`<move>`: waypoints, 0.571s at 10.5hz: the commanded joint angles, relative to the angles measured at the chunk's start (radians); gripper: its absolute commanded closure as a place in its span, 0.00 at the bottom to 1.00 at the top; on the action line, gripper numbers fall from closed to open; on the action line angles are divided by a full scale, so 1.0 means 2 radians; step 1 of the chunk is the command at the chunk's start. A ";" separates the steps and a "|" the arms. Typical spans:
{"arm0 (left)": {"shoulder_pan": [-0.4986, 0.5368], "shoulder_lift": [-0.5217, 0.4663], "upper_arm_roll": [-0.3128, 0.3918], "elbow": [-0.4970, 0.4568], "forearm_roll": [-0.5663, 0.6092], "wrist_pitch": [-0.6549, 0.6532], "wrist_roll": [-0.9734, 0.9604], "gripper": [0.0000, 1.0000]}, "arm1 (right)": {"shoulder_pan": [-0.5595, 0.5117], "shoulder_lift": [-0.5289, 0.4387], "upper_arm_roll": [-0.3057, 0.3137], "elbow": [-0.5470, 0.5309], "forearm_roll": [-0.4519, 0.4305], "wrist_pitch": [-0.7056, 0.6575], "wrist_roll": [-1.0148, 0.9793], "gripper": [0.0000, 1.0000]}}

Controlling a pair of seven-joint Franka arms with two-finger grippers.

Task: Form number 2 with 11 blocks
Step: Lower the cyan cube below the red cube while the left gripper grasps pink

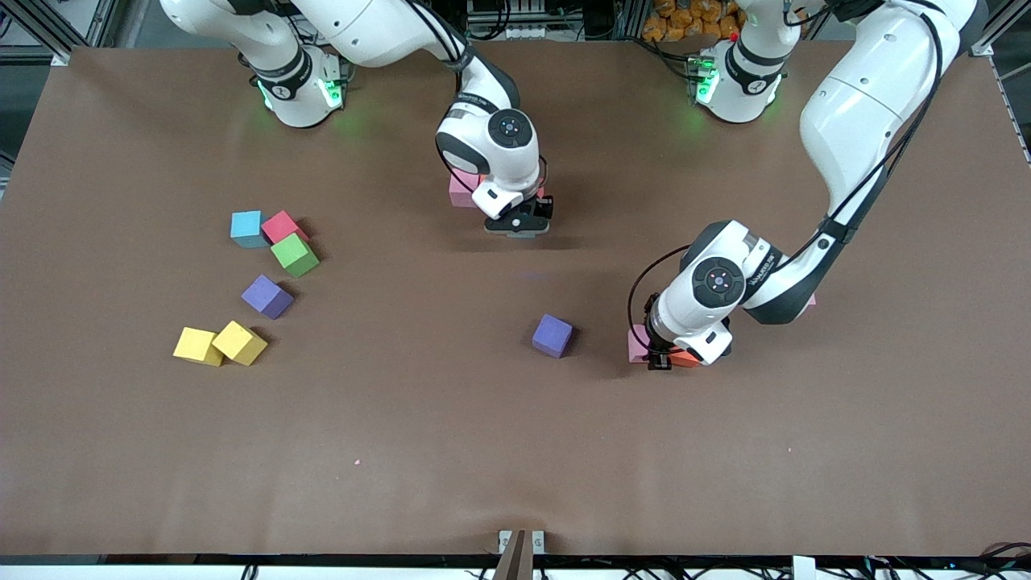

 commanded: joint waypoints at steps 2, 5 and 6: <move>-0.002 -0.020 0.001 -0.004 0.008 -0.003 0.005 0.95 | 0.003 -0.002 0.004 -0.018 -0.006 -0.002 0.001 0.71; -0.004 -0.024 0.001 -0.004 0.009 -0.005 0.008 0.95 | 0.000 -0.002 0.004 -0.018 -0.006 -0.002 0.003 0.23; -0.004 -0.024 0.001 -0.004 0.013 -0.005 0.016 0.95 | -0.002 -0.004 0.004 -0.018 -0.006 -0.002 0.006 0.00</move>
